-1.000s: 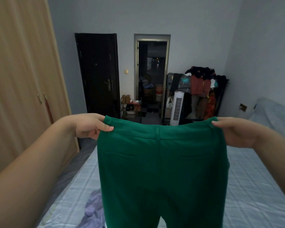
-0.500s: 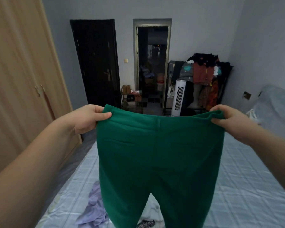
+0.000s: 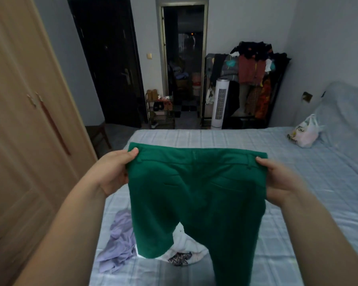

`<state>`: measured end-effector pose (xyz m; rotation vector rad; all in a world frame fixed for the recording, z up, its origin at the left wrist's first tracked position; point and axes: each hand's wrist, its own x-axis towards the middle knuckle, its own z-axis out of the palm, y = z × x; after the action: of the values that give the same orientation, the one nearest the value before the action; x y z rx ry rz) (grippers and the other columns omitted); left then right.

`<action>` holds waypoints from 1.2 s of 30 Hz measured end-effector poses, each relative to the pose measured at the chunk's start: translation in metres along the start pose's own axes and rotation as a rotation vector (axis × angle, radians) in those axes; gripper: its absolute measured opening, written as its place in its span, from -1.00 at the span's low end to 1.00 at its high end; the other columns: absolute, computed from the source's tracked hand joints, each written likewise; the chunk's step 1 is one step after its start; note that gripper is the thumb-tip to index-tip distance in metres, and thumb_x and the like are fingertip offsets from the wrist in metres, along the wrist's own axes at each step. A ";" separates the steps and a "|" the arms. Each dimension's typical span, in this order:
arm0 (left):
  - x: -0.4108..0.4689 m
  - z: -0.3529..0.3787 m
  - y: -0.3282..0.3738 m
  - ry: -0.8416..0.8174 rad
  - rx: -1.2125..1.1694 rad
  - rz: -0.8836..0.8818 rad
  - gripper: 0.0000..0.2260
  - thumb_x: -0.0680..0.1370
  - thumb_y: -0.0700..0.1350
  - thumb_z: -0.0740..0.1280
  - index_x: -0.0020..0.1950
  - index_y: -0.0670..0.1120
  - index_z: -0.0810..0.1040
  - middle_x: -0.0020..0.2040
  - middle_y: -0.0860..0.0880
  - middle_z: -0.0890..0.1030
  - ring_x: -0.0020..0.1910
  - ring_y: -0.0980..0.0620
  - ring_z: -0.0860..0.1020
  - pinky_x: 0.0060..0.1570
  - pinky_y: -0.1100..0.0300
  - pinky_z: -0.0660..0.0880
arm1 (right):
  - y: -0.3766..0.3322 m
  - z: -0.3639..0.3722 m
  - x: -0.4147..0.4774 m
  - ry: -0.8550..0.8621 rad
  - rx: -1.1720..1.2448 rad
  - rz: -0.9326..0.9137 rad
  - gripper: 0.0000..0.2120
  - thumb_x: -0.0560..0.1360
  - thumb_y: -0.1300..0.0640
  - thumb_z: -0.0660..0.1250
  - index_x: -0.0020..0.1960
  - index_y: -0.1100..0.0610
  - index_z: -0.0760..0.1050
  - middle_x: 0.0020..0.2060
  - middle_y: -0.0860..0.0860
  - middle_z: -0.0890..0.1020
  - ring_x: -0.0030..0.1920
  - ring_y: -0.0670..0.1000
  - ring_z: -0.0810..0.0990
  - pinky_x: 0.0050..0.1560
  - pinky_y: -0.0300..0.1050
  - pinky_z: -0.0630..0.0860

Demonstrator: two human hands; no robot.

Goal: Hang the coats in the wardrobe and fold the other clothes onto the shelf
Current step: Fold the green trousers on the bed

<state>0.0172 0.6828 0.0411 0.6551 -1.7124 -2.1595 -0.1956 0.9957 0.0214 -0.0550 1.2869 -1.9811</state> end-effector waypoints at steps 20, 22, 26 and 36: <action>-0.048 0.145 -0.098 -0.100 0.322 0.240 -0.58 0.64 -0.25 0.15 0.40 0.14 0.48 0.26 0.09 0.62 0.27 0.10 0.57 0.29 -0.06 0.49 | 0.111 0.075 -0.047 -0.065 -0.458 -0.471 -0.67 0.66 0.14 0.16 0.38 -0.06 0.46 0.23 -0.15 0.61 0.28 -0.14 0.54 0.35 -0.01 0.43; -0.051 0.144 -0.104 -0.143 0.256 0.226 -0.54 0.61 -0.28 0.15 0.47 0.04 0.43 0.37 0.02 0.55 0.37 0.03 0.50 0.37 -0.09 0.42 | 0.108 0.068 -0.046 -0.017 -0.459 -0.501 -0.71 0.62 0.13 0.22 0.32 -0.04 0.50 0.17 -0.10 0.65 0.22 -0.09 0.59 0.29 0.02 0.49; -0.053 0.142 -0.107 -0.102 0.156 0.231 -0.55 0.61 -0.42 0.15 0.45 -0.12 0.45 0.28 0.05 0.62 0.30 0.12 0.55 0.29 0.16 0.49 | 0.100 0.058 -0.045 0.024 -0.447 -0.521 -0.75 0.58 0.26 0.30 0.19 0.03 0.56 0.05 -0.03 0.69 0.11 -0.04 0.66 0.11 -0.10 0.57; -0.066 0.097 -0.100 -0.380 0.131 0.145 -0.39 0.51 -0.55 0.08 0.47 -0.13 0.41 0.39 0.00 0.53 0.38 0.09 0.48 0.37 0.17 0.42 | 0.107 0.070 -0.048 0.075 -0.663 -0.517 -0.81 0.54 0.22 0.37 0.10 0.00 0.61 -0.04 -0.06 0.71 0.01 -0.08 0.68 0.09 -0.01 0.60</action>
<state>0.0262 0.8201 -0.0280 0.1451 -2.0318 -2.1853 -0.0716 0.9499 -0.0124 -0.6981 2.0888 -1.8678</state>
